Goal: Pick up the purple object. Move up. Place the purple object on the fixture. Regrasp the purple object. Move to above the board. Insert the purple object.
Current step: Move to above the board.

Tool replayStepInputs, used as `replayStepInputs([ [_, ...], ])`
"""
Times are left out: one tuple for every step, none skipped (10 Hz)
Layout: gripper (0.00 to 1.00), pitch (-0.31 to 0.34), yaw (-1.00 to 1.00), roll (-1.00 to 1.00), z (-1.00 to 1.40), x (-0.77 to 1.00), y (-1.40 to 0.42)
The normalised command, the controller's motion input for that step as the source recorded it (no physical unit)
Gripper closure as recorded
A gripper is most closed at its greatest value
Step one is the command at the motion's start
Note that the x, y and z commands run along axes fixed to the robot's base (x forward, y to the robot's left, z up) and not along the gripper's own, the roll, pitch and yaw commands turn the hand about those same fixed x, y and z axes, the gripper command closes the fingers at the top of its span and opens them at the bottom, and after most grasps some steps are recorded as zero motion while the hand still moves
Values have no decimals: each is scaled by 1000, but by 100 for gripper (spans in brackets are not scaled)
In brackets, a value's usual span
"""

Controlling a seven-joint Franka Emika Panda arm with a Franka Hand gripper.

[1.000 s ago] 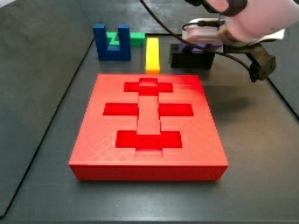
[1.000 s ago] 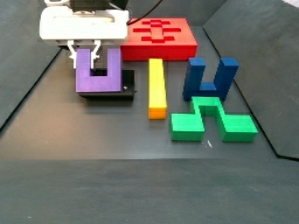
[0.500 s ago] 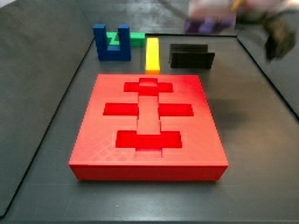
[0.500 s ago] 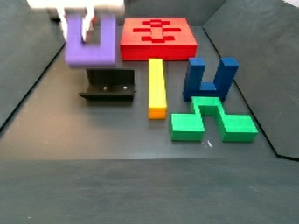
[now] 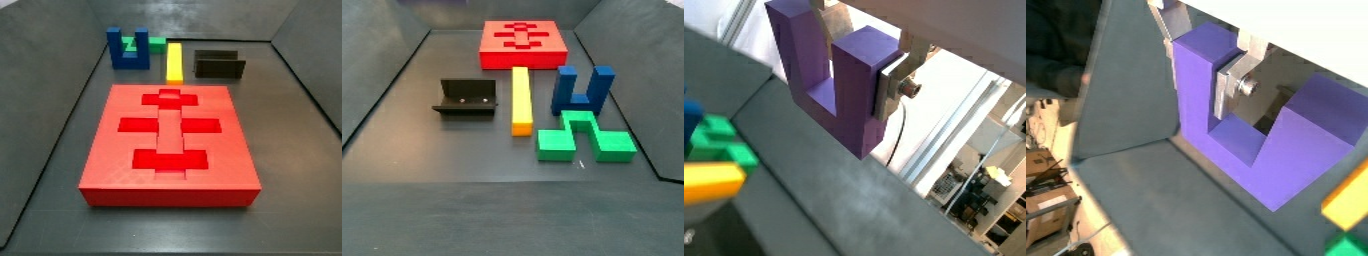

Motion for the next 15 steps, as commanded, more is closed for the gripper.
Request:
replayStepInputs([
  [100, 63, 25, 10, 287, 31, 4],
  [100, 80, -33, -1000, 279, -1321, -1400],
  [100, 70, -30, -1000, 284, -1333, -1400],
  [100, 29, -18, -1000, 268, -1400, -1330],
  [100, 21, -13, -1000, 252, -1400, -1303],
  [100, 13, -7, -1000, 257, -1400, -1282],
  [100, 14, -2, -1000, 248, -1400, -1269],
  [100, 3, 6, -1000, 134, -843, -703],
  [100, 3, 6, -1000, 83, -594, -474],
  [100, 12, -4, -1000, 43, -272, -196],
  [100, 1, -4, -1000, 25, -148, -80],
  [100, -12, -3, -1000, 3, -81, 4],
  [100, -24, -6, -822, 15, -74, 9],
  [100, -38, -5, -591, 3, -72, 21],
  [100, -47, -6, -404, 0, -60, 17],
])
